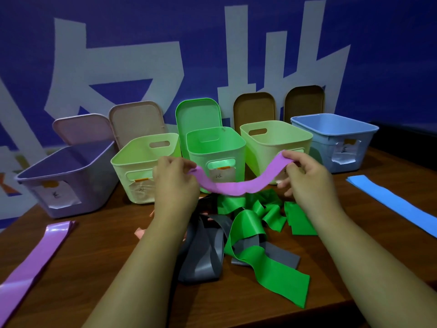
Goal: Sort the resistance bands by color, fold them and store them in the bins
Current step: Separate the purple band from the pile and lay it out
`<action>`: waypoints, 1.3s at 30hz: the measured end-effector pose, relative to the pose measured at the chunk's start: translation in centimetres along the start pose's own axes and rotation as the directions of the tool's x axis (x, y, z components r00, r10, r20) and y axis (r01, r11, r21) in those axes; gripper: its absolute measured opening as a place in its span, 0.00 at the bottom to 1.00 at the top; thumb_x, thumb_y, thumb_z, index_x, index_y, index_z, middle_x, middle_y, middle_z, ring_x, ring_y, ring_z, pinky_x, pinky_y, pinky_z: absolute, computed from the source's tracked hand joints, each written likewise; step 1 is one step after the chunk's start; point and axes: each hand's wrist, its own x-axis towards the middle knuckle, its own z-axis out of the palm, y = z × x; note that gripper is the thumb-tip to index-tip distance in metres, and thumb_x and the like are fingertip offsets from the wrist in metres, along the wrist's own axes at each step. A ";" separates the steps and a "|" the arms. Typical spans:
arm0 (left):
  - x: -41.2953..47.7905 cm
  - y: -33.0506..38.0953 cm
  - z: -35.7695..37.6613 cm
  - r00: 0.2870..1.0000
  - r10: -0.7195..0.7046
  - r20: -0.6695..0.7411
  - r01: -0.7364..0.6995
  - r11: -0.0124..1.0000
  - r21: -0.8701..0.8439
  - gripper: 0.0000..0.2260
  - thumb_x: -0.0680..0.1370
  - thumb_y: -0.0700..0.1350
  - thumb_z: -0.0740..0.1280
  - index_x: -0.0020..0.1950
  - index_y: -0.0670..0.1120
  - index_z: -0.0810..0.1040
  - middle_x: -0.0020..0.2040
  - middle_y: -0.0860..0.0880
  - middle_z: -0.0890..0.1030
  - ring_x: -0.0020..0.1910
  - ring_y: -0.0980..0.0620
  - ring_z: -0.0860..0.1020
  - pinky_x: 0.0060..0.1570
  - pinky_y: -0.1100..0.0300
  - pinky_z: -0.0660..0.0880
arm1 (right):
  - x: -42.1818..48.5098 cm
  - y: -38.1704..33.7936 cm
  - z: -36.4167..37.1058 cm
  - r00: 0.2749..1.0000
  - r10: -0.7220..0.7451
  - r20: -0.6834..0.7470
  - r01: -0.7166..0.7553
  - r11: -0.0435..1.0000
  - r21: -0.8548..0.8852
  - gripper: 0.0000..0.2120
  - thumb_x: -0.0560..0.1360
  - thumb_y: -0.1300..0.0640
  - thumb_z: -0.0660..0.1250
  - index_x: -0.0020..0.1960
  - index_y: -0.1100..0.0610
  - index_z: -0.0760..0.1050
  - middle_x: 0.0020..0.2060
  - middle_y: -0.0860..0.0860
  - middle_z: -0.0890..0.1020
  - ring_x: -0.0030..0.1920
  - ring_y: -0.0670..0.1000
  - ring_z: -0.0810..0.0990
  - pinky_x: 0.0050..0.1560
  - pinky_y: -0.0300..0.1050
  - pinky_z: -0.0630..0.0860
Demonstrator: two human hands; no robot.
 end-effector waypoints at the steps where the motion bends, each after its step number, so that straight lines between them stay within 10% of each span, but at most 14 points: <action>1: -0.1 0.1 0.1 0.998 0.033 0.048 -0.034 0.999 0.038 0.13 0.79 0.36 0.68 0.59 0.50 0.84 0.58 0.53 0.72 0.64 0.52 0.68 0.63 0.57 0.70 | -0.1 -0.1 0.0 1.000 -0.007 0.024 0.007 1.000 0.000 0.17 0.86 0.58 0.64 0.70 0.42 0.80 0.50 0.47 0.86 0.38 0.47 0.85 0.38 0.44 0.84; 15: -1.0 1.7 2.6 0.712 0.371 0.596 -0.387 0.916 -0.108 0.22 0.81 0.36 0.65 0.69 0.57 0.82 0.63 0.54 0.83 0.59 0.56 0.79 0.62 0.57 0.76 | -0.5 -0.1 0.5 0.988 -0.077 0.136 0.069 0.996 0.059 0.17 0.87 0.55 0.63 0.67 0.36 0.81 0.53 0.47 0.84 0.37 0.51 0.85 0.39 0.49 0.83; 23: -0.3 1.4 3.1 0.793 0.383 0.474 -0.351 0.923 -0.159 0.09 0.80 0.41 0.73 0.55 0.54 0.86 0.51 0.56 0.83 0.51 0.55 0.80 0.57 0.50 0.78 | -0.6 0.0 0.4 0.988 -0.059 0.145 0.057 0.998 0.022 0.16 0.87 0.54 0.63 0.68 0.37 0.80 0.47 0.45 0.84 0.36 0.49 0.83 0.36 0.44 0.82; 33: 1.8 4.6 -0.1 0.884 0.395 0.251 -0.384 0.919 -0.092 0.17 0.79 0.32 0.64 0.59 0.49 0.83 0.54 0.52 0.83 0.54 0.49 0.79 0.58 0.48 0.78 | -1.3 -0.3 1.2 0.976 -0.032 0.216 0.042 0.998 -0.039 0.14 0.88 0.52 0.61 0.64 0.35 0.80 0.38 0.48 0.82 0.29 0.41 0.78 0.30 0.32 0.73; 39: 4.1 6.5 -4.2 0.887 0.420 0.191 -0.425 0.905 -0.017 0.08 0.86 0.44 0.64 0.61 0.48 0.82 0.53 0.53 0.80 0.53 0.53 0.75 0.52 0.58 0.71 | -0.8 -2.8 2.3 0.960 -0.117 0.253 0.143 0.986 -0.089 0.12 0.87 0.50 0.63 0.63 0.36 0.80 0.39 0.43 0.85 0.36 0.41 0.83 0.33 0.33 0.76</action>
